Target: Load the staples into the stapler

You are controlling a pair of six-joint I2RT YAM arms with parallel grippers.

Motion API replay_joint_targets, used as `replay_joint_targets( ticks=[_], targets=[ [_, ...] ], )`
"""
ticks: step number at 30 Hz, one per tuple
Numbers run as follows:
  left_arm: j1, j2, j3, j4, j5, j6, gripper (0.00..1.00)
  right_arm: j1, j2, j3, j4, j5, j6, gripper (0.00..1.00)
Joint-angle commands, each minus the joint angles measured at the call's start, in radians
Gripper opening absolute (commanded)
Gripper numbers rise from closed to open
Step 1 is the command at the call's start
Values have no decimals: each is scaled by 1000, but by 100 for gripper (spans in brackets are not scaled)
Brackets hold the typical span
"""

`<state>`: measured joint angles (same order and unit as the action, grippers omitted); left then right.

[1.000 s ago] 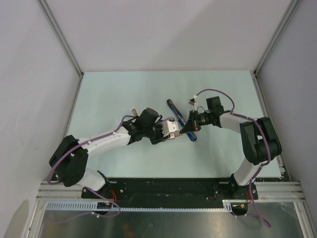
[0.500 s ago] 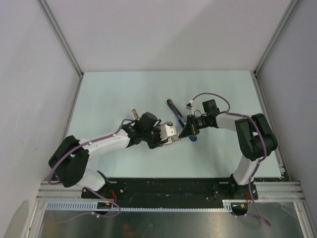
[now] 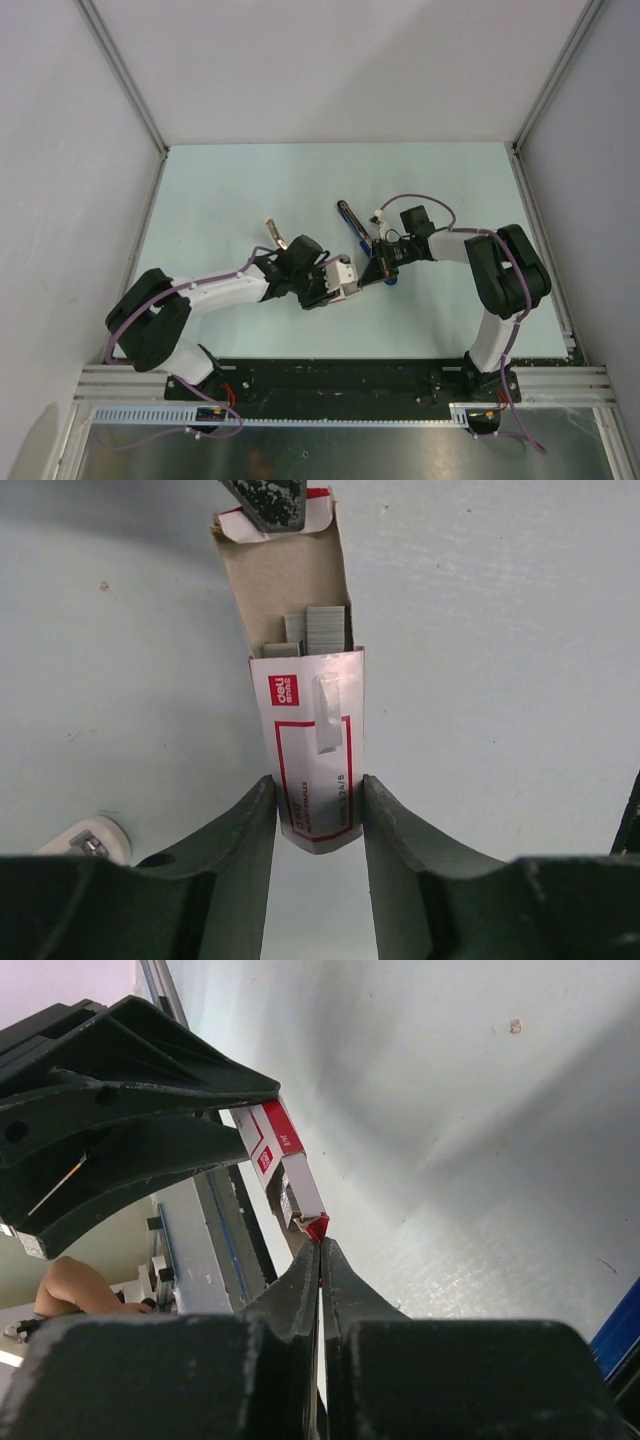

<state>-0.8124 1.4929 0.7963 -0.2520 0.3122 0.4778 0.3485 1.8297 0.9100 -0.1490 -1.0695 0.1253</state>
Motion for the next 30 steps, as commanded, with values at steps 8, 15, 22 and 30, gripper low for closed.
replay_joint_targets(
  ticks=[8, 15, 22, 30],
  targets=[
    [-30, -25, -59, 5, -22, -9, 43, 1, 6, 30, -5, 27, -34, 1],
    [-30, -34, -70, -7, -28, -4, 44, 28, 13, 30, -24, 59, -67, 2],
    [-30, -39, -84, -23, -32, 5, 45, 40, 22, 42, -50, 83, -95, 3],
    [-30, -36, -93, -33, -33, 14, 45, 40, 33, 50, -68, 93, -115, 3]
  ],
)
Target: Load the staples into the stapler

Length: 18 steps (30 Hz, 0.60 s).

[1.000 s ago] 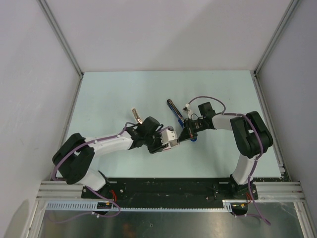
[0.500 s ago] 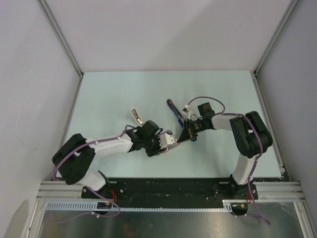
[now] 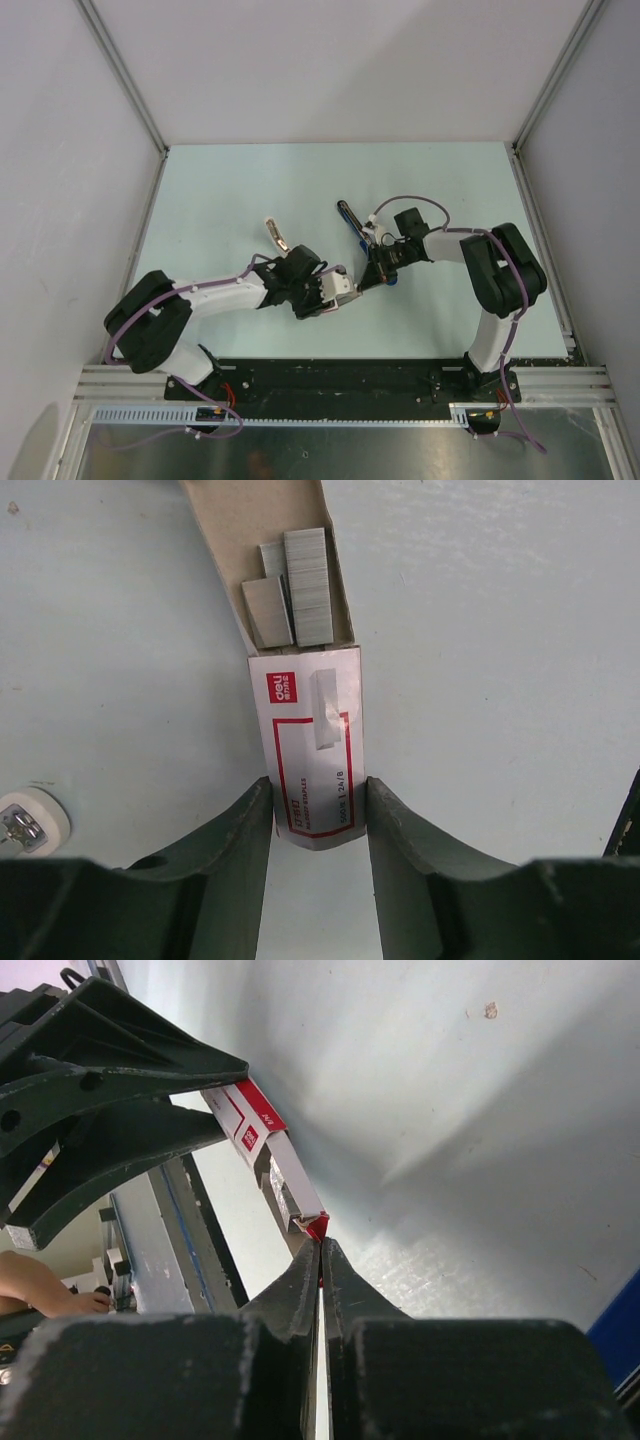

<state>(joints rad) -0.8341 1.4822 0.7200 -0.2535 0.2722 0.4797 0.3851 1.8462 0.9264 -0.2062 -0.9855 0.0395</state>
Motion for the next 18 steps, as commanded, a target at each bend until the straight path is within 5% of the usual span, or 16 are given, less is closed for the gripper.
replay_joint_targets(
  ticks=[1, 11, 18],
  targets=[
    [-8, -23, -17, -33, 8, 12, 45, 2, 18, 34, -13, 11, -31, 3],
    [-8, -26, -21, -44, 7, 17, 55, 2, 13, 42, -28, 22, -36, 25],
    [-8, -71, -22, -44, -15, 23, 90, 1, -24, 55, -68, 37, -94, 38]
  ],
)
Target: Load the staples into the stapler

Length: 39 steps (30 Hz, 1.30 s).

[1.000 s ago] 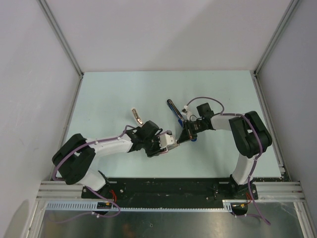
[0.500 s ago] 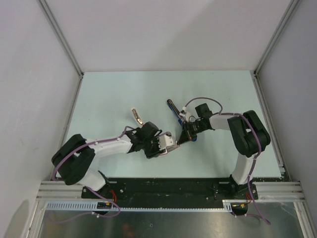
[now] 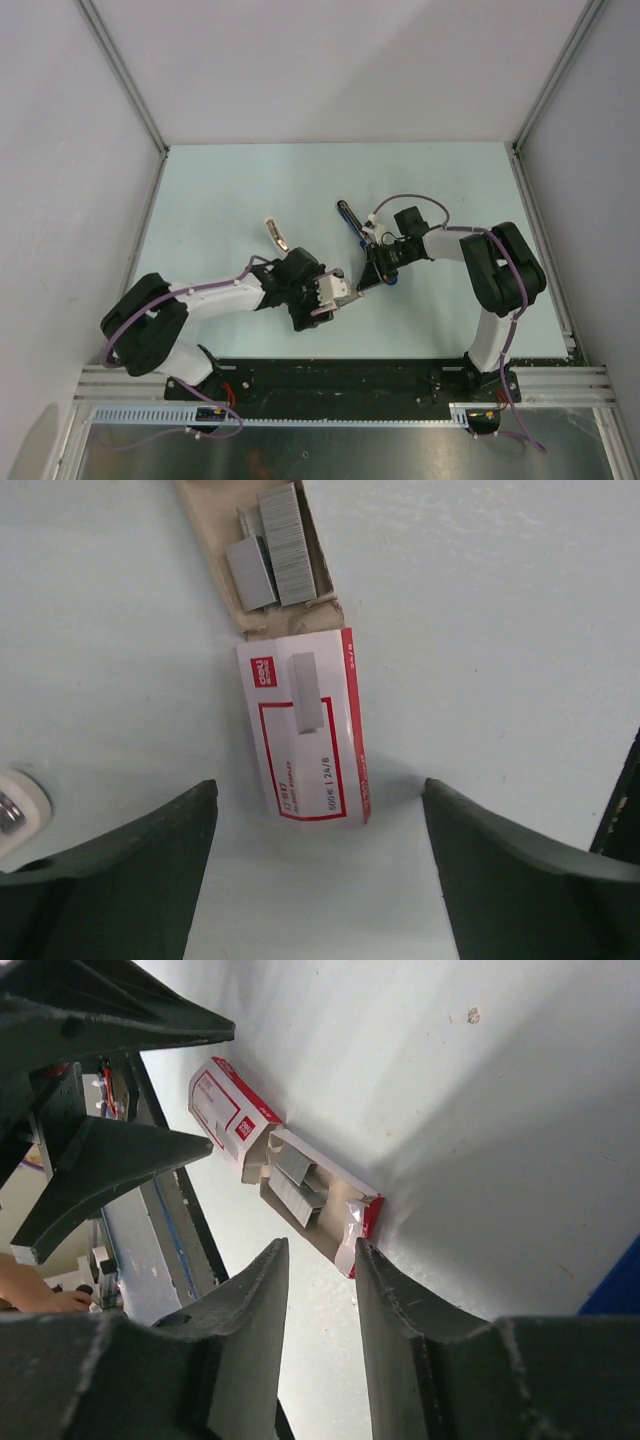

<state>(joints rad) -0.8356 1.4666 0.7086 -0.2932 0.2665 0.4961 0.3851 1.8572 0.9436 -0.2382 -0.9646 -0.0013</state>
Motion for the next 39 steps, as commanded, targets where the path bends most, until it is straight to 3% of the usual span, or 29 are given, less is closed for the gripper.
replay_joint_targets(
  ticks=[1, 12, 16, 20, 29, 39],
  targets=[
    [-7, -66, -11, -5, -13, 8, 95, 0, -43, 39, -44, 22, -61, 39],
    [18, -290, -51, -12, -39, 32, 99, 1, -195, 62, -153, 76, -258, 45],
    [99, -427, -46, -36, -3, 40, 100, 15, -266, 76, -202, 88, -380, 49],
    [212, -527, -34, -69, -20, 48, 99, 65, -302, 132, -326, 128, -601, 52],
    [441, -717, -120, -106, -65, 67, 99, 265, -200, 279, -426, 429, -975, 48],
    [484, -802, -185, -111, -24, 57, 100, 340, -62, 324, -455, 448, -1189, 36]
  ],
)
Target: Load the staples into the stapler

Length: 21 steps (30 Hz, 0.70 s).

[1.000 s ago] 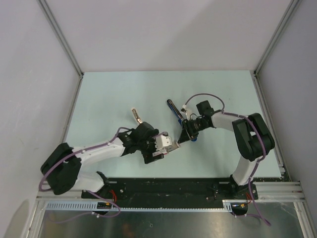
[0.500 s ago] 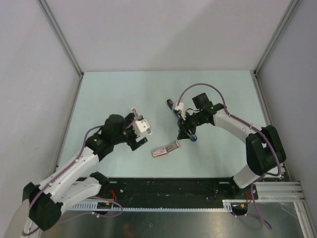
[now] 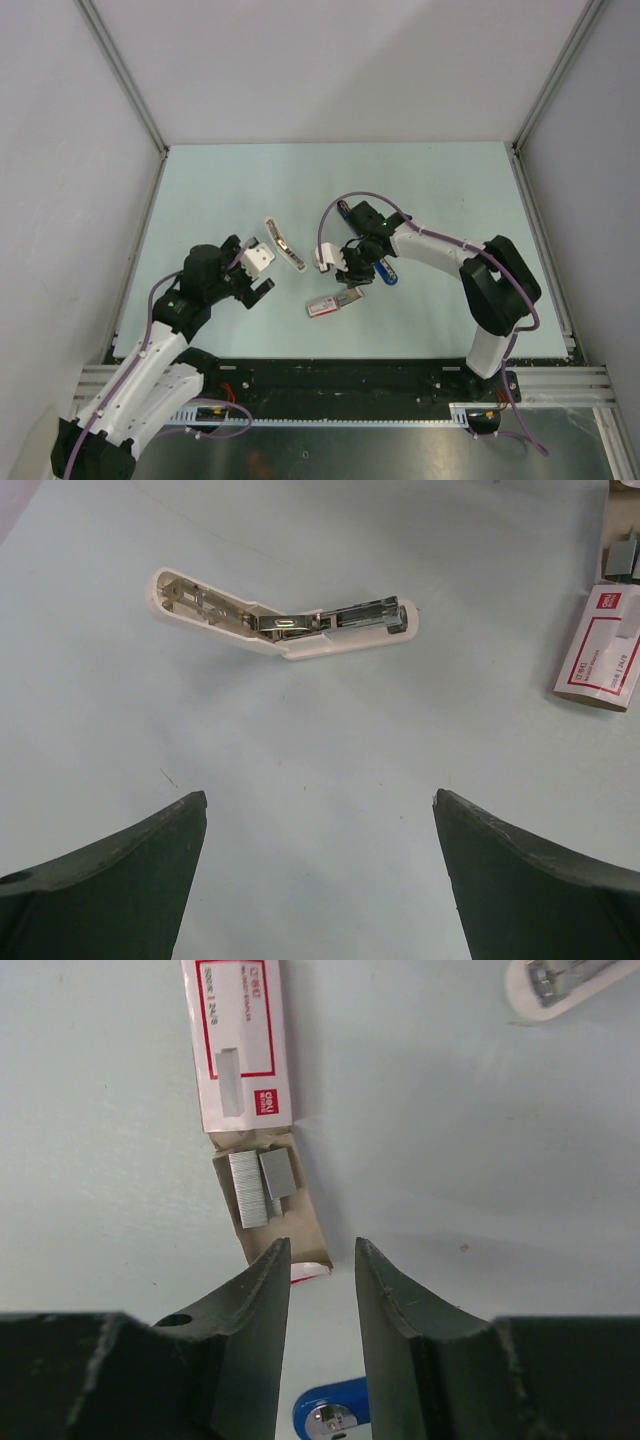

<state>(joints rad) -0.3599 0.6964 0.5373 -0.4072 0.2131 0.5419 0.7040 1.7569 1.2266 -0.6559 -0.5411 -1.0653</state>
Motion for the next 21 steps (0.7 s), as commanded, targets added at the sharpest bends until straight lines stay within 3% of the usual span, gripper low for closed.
replay_joint_targets(
  ticks=[1, 21],
  targets=[
    [9, -33, -16, 2, 32, 12, 99, 26, 49, 42, -40, 23, -136, 35],
    [9, -6, -35, 3, 49, 10, 100, 104, 133, 52, -34, 6, -142, 26]
  ],
)
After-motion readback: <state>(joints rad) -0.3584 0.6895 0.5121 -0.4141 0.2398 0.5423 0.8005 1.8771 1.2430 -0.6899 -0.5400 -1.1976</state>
